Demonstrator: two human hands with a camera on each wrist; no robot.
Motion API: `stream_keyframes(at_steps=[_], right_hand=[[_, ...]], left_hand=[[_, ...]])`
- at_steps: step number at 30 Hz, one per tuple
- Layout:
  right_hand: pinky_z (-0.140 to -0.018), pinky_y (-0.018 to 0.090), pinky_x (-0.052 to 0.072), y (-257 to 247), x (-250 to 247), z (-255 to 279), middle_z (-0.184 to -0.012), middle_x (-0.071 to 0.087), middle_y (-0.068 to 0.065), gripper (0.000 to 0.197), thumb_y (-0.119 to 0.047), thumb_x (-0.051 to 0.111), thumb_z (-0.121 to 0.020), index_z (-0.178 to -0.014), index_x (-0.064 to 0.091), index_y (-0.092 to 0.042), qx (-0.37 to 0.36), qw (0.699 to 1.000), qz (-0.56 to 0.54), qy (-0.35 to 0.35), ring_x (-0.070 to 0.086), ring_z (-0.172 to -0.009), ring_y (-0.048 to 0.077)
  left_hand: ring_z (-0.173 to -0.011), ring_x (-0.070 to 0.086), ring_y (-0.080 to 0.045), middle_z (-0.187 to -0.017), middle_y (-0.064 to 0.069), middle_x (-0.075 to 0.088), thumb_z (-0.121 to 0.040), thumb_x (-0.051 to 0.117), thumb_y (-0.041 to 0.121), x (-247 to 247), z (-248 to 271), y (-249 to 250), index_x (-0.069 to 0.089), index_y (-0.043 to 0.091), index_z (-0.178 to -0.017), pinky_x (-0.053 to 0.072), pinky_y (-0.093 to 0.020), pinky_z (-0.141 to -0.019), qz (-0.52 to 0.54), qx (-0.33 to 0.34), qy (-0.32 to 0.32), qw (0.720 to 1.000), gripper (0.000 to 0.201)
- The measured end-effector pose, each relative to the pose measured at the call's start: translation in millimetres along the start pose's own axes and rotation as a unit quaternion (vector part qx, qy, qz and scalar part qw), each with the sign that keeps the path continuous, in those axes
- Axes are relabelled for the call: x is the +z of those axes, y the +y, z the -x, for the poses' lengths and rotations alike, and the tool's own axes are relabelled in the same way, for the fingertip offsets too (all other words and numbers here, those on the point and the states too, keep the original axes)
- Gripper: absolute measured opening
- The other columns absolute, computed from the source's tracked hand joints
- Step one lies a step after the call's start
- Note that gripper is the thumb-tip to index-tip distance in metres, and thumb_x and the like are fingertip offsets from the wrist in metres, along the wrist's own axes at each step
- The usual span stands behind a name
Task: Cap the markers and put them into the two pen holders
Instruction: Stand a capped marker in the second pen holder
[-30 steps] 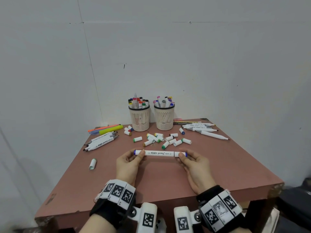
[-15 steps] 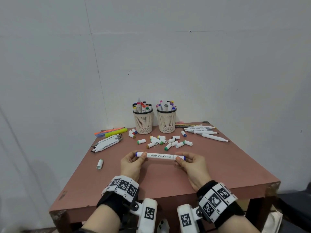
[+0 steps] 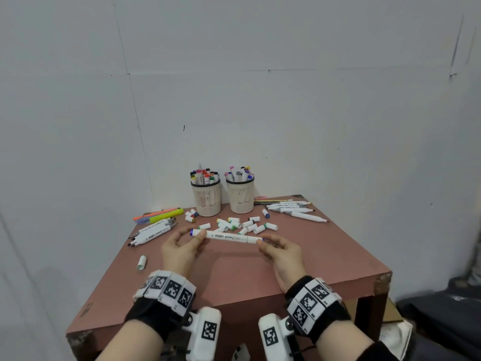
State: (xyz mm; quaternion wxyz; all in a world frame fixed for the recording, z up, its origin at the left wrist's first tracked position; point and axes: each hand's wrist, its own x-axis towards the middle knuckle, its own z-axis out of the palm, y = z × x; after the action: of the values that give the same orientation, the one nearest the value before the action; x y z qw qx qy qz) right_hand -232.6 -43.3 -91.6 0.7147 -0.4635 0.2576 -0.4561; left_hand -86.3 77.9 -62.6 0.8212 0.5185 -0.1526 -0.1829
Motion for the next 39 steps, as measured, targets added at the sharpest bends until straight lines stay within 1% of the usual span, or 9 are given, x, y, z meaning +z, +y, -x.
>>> stream_keyframes(at_steps=[4, 6, 11, 15, 19, 24, 28, 34, 39], right_hand=[[-0.064, 0.021, 0.044, -33, -8, -1, -0.073, 0.063, 0.004, 0.020, 0.011, 0.064, -0.080, -0.084, 0.066, -0.008, 0.004, 0.999, -0.044, 0.026, 0.054, -0.065, 0.013], [-0.062, 0.020, 0.044, -53, -9, -2, -0.074, 0.064, 0.003, 0.017, 0.008, 0.066, -0.080, -0.086, 0.066, -0.008, -0.022, 1.000, -0.009, 0.017, 0.055, -0.064, 0.011], [-0.066, 0.017, 0.051, -96, -12, -27, -0.071, 0.065, 0.000, 0.018, 0.000, 0.072, -0.078, -0.080, 0.069, -0.018, -0.132, 0.962, 0.237, -0.026, 0.060, -0.064, 0.008], [-0.079, 0.030, 0.050, -111, -16, -67, -0.081, 0.063, 0.001, 0.008, -0.016, 0.073, -0.080, -0.086, 0.068, -0.020, -0.106, 0.916, 0.383, -0.046, 0.057, -0.075, 0.012], [-0.067, 0.019, 0.040, -111, -20, -102, -0.087, 0.057, -0.003, 0.022, -0.019, 0.072, -0.081, -0.102, 0.069, -0.013, -0.110, 0.834, 0.538, -0.064, 0.053, -0.082, 0.010], [-0.087, 0.024, 0.043, -106, -28, -144, -0.112, 0.059, 0.006, 0.033, -0.024, 0.070, -0.082, -0.112, 0.065, -0.011, -0.081, 0.719, 0.685, -0.086, 0.056, -0.105, 0.020], [-0.085, 0.022, 0.044, -104, -36, -174, -0.119, 0.062, 0.008, 0.032, -0.013, 0.066, -0.084, -0.116, 0.065, -0.011, -0.051, 0.634, 0.763, -0.110, 0.059, -0.107, 0.019], [-0.086, 0.023, 0.044, -105, -38, -198, -0.123, 0.061, 0.009, 0.039, -0.015, 0.068, -0.083, -0.121, 0.062, -0.008, -0.003, 0.497, 0.847, -0.188, 0.058, -0.112, 0.021], [-0.077, 0.021, 0.043, -99, -42, -208, -0.122, 0.061, 0.009, 0.037, -0.015, 0.068, -0.083, -0.119, 0.062, -0.009, -0.007, 0.462, 0.862, -0.207, 0.059, -0.104, 0.018]], left_hand=[[-0.056, 0.066, -0.007, -0.080, -0.012, 0.067, -0.081, 0.069, -0.001, 18, -12, 41, 0.064, 0.008, -0.101, 0.051, -0.013, -0.052, -0.029, 0.111, 0.041, 0.993, 0.022], [-0.065, 0.066, -0.013, -0.079, -0.008, 0.067, -0.081, 0.070, 0.000, 29, -21, 59, 0.064, 0.009, -0.103, 0.053, -0.015, -0.057, -0.042, 0.165, 0.048, 0.984, 0.025], [-0.080, 0.069, -0.017, -0.090, -0.009, 0.070, -0.077, 0.074, 0.004, 59, -59, 89, 0.065, 0.016, -0.097, 0.055, -0.022, -0.071, -0.109, 0.230, 0.037, 0.966, 0.025], [-0.079, 0.068, -0.014, -0.091, -0.006, 0.071, -0.077, 0.072, 0.010, 84, -87, 99, 0.066, 0.021, -0.095, 0.050, -0.016, -0.066, -0.198, 0.278, 0.026, 0.940, 0.022], [-0.072, 0.061, -0.012, -0.095, -0.007, 0.070, -0.077, 0.072, 0.009, 106, -112, 97, 0.069, 0.017, -0.095, 0.044, -0.016, -0.064, -0.273, 0.290, 0.038, 0.916, 0.020], [-0.068, 0.058, -0.011, -0.099, -0.007, 0.069, -0.079, 0.069, 0.006, 118, -145, 83, 0.070, 0.013, -0.097, 0.040, -0.008, -0.054, -0.345, 0.289, 0.018, 0.893, 0.019], [-0.067, 0.057, -0.011, -0.098, -0.007, 0.068, -0.081, 0.067, 0.004, 124, -164, 76, 0.070, 0.012, -0.099, 0.034, 0.003, -0.050, -0.371, 0.312, 0.004, 0.875, 0.020], [-0.071, 0.059, -0.010, -0.095, -0.002, 0.067, -0.080, 0.068, 0.007, 137, -186, 80, 0.070, 0.016, -0.101, 0.033, 0.005, -0.056, -0.388, 0.317, -0.027, 0.865, 0.023], [-0.070, 0.059, -0.009, -0.087, 0.000, 0.064, -0.079, 0.071, 0.008, 149, -194, 67, 0.072, 0.021, -0.101, 0.044, -0.012, -0.073, -0.435, 0.303, -0.080, 0.844, 0.025]])
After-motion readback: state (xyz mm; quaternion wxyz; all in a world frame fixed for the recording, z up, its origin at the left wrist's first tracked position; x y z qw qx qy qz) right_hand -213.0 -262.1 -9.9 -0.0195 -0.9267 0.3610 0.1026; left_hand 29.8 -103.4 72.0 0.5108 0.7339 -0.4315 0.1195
